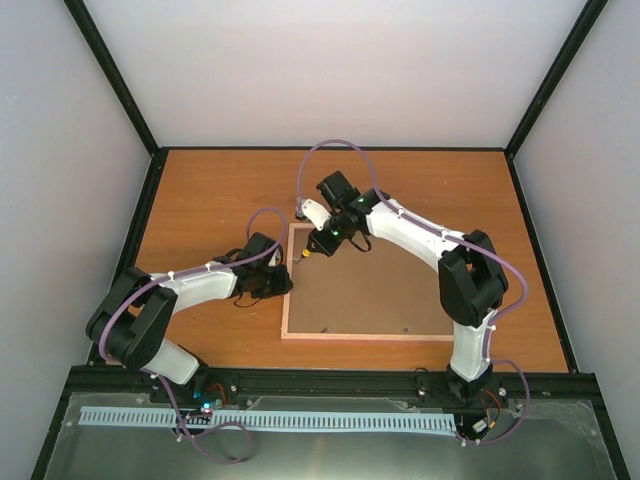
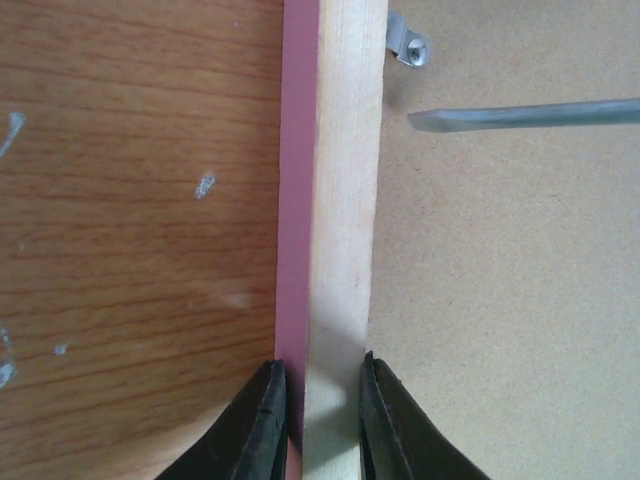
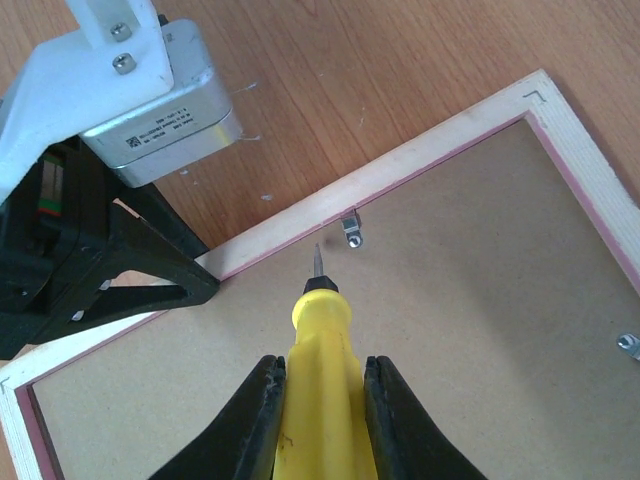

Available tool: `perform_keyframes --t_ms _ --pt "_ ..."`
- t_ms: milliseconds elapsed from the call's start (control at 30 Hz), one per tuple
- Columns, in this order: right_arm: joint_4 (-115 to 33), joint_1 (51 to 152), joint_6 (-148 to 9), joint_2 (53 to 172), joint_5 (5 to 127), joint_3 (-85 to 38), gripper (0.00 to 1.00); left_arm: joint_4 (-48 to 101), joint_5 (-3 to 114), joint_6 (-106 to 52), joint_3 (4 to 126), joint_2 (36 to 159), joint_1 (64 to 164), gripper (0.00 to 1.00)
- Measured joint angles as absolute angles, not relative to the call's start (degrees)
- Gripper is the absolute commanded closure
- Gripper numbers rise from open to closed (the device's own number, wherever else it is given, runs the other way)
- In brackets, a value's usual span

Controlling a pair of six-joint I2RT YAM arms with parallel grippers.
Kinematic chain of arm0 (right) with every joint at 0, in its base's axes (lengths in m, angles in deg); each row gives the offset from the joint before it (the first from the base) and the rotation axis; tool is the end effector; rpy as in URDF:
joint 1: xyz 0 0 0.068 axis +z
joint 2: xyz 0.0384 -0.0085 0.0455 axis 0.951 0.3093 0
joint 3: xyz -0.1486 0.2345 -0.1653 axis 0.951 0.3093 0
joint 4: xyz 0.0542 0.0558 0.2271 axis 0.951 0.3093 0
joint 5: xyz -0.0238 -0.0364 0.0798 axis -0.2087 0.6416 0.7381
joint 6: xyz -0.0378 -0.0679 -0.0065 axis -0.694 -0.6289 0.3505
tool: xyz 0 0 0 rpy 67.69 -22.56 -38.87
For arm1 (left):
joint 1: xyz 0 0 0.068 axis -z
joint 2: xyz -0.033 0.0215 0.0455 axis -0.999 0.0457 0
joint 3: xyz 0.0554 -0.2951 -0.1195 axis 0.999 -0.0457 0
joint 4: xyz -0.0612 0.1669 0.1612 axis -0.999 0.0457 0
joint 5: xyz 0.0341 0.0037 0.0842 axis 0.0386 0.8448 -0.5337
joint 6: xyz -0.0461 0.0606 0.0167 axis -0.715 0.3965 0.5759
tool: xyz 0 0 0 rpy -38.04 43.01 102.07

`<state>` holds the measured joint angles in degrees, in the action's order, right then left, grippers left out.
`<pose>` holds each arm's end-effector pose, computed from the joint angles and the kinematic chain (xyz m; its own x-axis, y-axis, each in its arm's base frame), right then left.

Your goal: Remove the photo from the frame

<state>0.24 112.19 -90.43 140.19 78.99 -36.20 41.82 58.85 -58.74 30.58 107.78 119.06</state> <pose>0.3015 0.2852 0.2727 -0.4727 -0.7016 -0.5332 -0.8737 0.4519 0.1800 0.2106 -0.1459 0.1821 -0.9534 -0.1953 -0.2300 -0.0709 0.8859 -0.4584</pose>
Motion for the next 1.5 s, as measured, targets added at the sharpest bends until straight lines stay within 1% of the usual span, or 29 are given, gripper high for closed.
perform_keyframes --t_ms 400,567,1033,1500 --pt "-1.10 112.52 -88.70 142.18 78.64 -37.03 0.97 39.35 59.20 -58.76 29.51 107.78 119.06 0.92" --pt "-1.34 112.82 -87.37 142.20 76.07 -37.24 0.97 38.96 59.22 -58.76 29.23 107.67 119.06 0.95" --pt "-1.73 113.39 -85.25 142.20 71.59 -37.57 0.97 38.15 59.14 -58.81 29.01 107.69 119.06 0.97" --pt "-1.66 113.39 -84.72 142.20 71.21 -37.57 0.97 38.13 59.11 -58.81 29.01 107.69 119.06 0.98"
